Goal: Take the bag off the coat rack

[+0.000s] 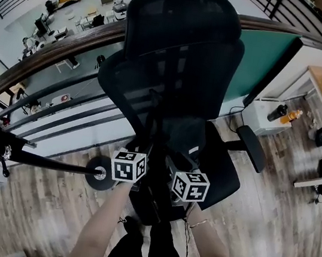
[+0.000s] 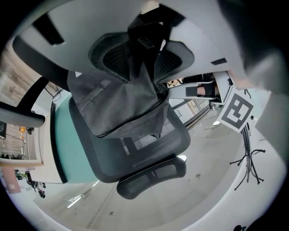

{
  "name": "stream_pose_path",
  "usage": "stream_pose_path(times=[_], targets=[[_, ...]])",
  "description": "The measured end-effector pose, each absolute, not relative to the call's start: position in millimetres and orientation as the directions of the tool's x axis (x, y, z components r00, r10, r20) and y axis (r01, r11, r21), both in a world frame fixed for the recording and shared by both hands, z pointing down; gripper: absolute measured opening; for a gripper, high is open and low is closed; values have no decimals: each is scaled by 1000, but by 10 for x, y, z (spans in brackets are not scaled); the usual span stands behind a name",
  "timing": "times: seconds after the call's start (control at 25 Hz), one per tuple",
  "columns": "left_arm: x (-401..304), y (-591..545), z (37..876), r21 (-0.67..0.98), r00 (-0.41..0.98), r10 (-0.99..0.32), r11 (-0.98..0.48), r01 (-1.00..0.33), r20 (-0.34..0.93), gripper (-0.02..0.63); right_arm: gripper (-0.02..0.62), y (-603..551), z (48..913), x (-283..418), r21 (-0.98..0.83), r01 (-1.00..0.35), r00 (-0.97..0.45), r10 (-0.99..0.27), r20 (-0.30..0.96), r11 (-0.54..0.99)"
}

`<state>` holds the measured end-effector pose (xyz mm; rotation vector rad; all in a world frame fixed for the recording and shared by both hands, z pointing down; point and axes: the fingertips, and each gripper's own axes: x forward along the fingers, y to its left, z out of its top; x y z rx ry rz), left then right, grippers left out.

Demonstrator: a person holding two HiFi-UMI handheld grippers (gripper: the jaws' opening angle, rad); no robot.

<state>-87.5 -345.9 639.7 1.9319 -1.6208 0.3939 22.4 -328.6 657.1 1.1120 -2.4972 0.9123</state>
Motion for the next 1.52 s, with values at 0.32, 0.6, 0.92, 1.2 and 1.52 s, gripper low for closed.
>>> stream_pose_path(times=[0.32,0.6,0.92,1.2,1.52], targets=[[-1006,-3219,6223,252,218,-821,-93,-963,527,189,164,-3153,6331,152,-412,-749,-662,-614,429,519],[-1115,-2977,5972,244,217,-844,-107,-964,490,168,153,-3011,5962,143,-379,-770,-635,-673,380,513],[-1302,-2710,5572,242,188,-890,-90,-966,416,105,89,-2822,5448,201,-331,-785,-613,-735,289,524],[-1449,-2433,5197,213,172,-921,-101,-972,350,65,48,-2573,5100,233,-307,-793,-599,-765,237,526],[-1559,-2139,4932,181,172,-940,-122,-976,296,48,12,-2284,4831,177,-291,-791,-597,-782,178,538]])
